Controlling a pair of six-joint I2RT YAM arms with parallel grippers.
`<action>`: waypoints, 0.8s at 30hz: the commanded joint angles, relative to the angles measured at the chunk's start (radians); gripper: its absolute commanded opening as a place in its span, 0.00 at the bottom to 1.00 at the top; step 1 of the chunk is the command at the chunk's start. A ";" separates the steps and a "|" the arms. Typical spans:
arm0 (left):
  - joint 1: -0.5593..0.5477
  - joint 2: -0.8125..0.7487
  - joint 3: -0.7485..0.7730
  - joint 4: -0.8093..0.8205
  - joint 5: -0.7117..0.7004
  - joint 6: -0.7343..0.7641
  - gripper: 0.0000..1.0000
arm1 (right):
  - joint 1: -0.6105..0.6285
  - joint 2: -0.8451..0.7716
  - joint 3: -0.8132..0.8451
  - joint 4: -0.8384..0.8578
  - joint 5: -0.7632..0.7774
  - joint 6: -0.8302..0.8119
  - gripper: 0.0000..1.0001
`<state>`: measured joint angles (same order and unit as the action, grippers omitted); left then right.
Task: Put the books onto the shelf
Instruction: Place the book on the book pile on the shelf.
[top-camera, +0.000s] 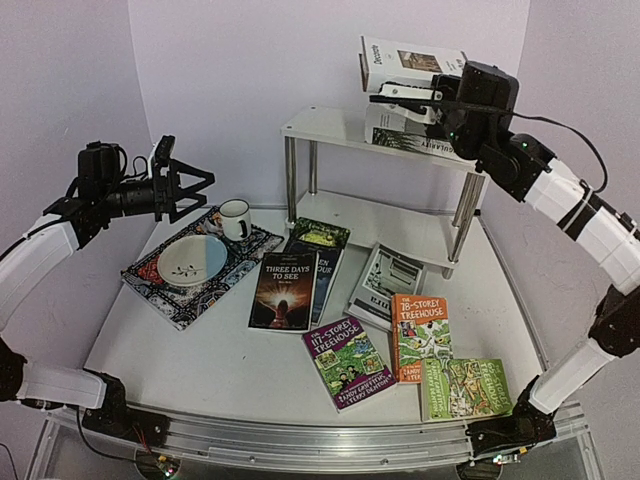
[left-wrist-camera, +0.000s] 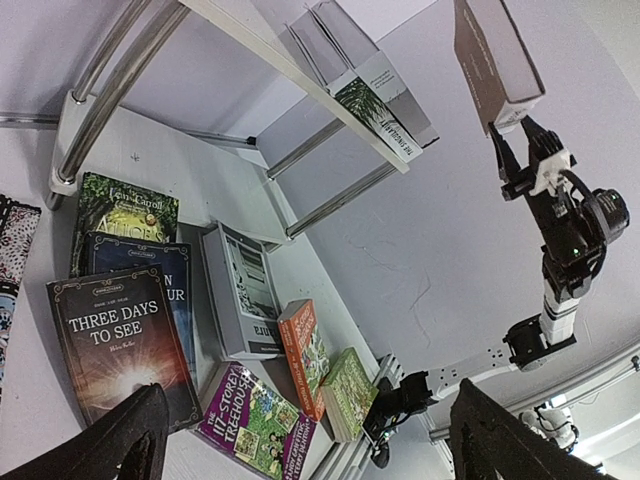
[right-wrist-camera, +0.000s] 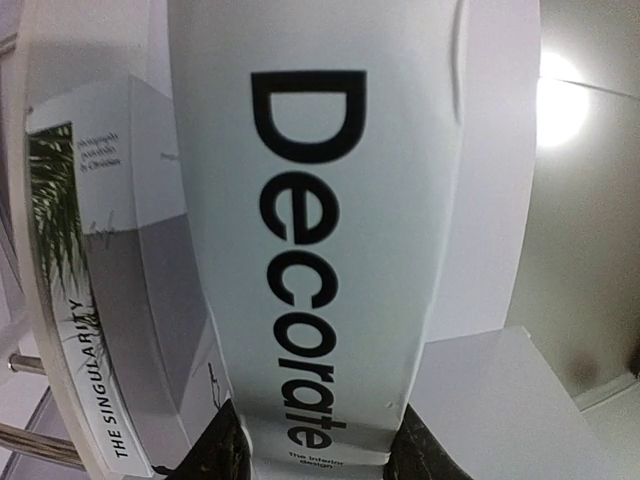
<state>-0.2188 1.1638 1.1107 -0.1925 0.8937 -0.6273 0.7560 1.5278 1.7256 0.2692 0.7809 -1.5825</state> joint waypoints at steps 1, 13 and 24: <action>0.001 0.004 0.004 0.005 0.008 0.017 0.98 | -0.068 0.032 0.082 0.084 0.065 0.016 0.07; 0.001 0.002 -0.010 0.005 0.007 0.016 0.98 | -0.163 0.208 0.228 0.055 0.090 0.036 0.00; 0.001 0.031 -0.007 0.005 0.029 0.027 0.98 | -0.188 0.288 0.334 -0.062 0.108 0.057 0.00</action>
<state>-0.2188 1.1932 1.0995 -0.1928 0.8982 -0.6243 0.5816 1.8184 1.9962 0.1704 0.8418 -1.5470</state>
